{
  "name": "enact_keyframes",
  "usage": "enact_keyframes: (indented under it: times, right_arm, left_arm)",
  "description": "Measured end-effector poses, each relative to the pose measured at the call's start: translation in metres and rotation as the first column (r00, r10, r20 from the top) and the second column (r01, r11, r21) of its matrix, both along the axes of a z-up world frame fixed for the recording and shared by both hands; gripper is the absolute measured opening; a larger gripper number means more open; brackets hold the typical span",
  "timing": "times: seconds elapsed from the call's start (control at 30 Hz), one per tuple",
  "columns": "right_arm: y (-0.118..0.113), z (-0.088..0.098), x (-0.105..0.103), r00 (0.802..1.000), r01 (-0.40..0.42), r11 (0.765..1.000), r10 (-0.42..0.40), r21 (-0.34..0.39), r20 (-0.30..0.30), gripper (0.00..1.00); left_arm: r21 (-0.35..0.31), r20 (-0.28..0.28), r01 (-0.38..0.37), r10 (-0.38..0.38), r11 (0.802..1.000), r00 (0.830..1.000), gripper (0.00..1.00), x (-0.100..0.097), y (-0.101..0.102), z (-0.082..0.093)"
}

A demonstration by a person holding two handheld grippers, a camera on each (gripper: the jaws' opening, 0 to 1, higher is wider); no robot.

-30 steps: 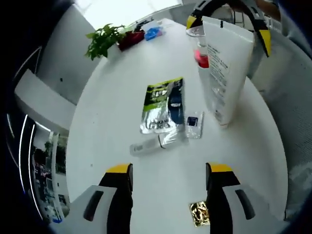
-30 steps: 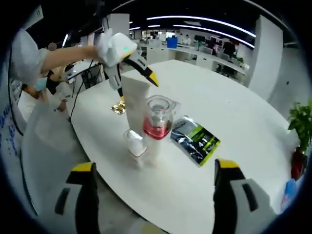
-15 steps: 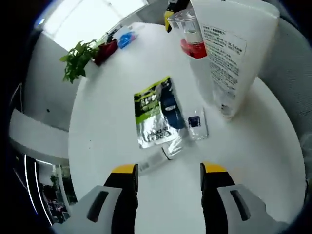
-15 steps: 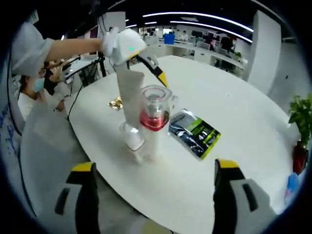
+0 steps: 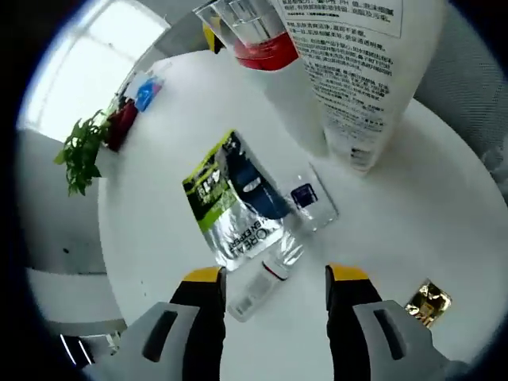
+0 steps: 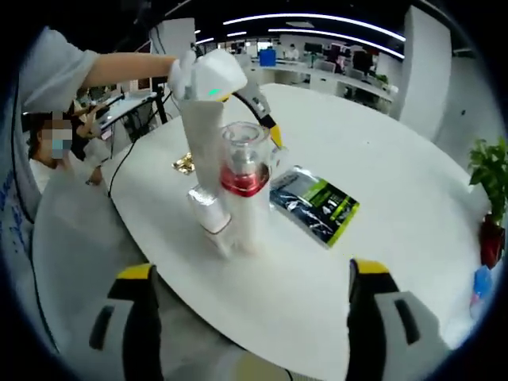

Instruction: Arrange the skincare products in the storage area until every visible bottle or jar stands upright without overlapping.

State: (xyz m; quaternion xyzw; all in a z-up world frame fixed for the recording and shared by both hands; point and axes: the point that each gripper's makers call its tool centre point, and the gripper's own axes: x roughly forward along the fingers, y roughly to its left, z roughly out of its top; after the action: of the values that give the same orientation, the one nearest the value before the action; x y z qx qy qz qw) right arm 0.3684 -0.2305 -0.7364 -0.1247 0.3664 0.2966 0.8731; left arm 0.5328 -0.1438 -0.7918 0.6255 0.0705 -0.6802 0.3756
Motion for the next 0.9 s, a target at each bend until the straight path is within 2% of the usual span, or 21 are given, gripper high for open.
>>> enact_keyframes:
  times: [0.27, 0.4, 0.47, 0.63, 0.7, 0.73, 0.8, 0.9]
  right_arm:
    - [-0.003, -0.003, -0.005, 1.000, 0.023, 1.000, -0.023, 0.001, -0.017, 1.00]
    - [-0.006, -0.004, -0.005, 0.999, 0.037, 0.999, -0.037, 0.005, -0.023, 1.00]
    - [-0.007, -0.005, -0.005, 0.999, 0.041, 0.999, -0.041, 0.006, -0.025, 1.00]
    - [-0.009, -0.007, -0.006, 0.998, 0.047, 0.999, -0.047, 0.009, -0.033, 1.00]
    - [-0.009, -0.008, -0.006, 0.998, 0.048, 0.999, -0.047, 0.008, -0.036, 1.00]
    - [-0.009, -0.008, -0.006, 0.998, 0.049, 0.999, -0.048, 0.008, -0.037, 1.00]
    - [-0.009, -0.009, -0.006, 0.998, 0.049, 0.999, -0.049, 0.010, -0.041, 1.00]
    - [-0.009, -0.011, -0.006, 0.998, 0.050, 0.999, -0.049, 0.010, -0.044, 1.00]
  left_arm:
    - [0.076, -0.014, 0.145, -0.145, 0.986, 0.989, 0.38, -0.001, -0.005, -0.015]
    - [0.111, -0.041, 0.177, -0.174, 0.978, 0.984, 0.35, -0.002, -0.004, -0.022]
    - [0.136, -0.030, 0.209, -0.207, 0.968, 0.978, 0.34, -0.002, -0.003, -0.025]
    - [0.175, -0.051, 0.246, -0.241, 0.953, 0.969, 0.29, -0.002, 0.000, -0.030]
    - [0.194, -0.028, 0.261, -0.260, 0.946, 0.965, 0.27, 0.002, 0.000, -0.032]
    - [0.214, -0.036, 0.276, -0.275, 0.937, 0.961, 0.27, 0.002, 0.003, -0.033]
    - [0.205, -0.022, 0.258, -0.260, 0.944, 0.965, 0.26, 0.007, -0.002, -0.031]
    - [0.199, -0.059, 0.253, -0.246, 0.947, 0.967, 0.22, 0.005, -0.004, -0.030]
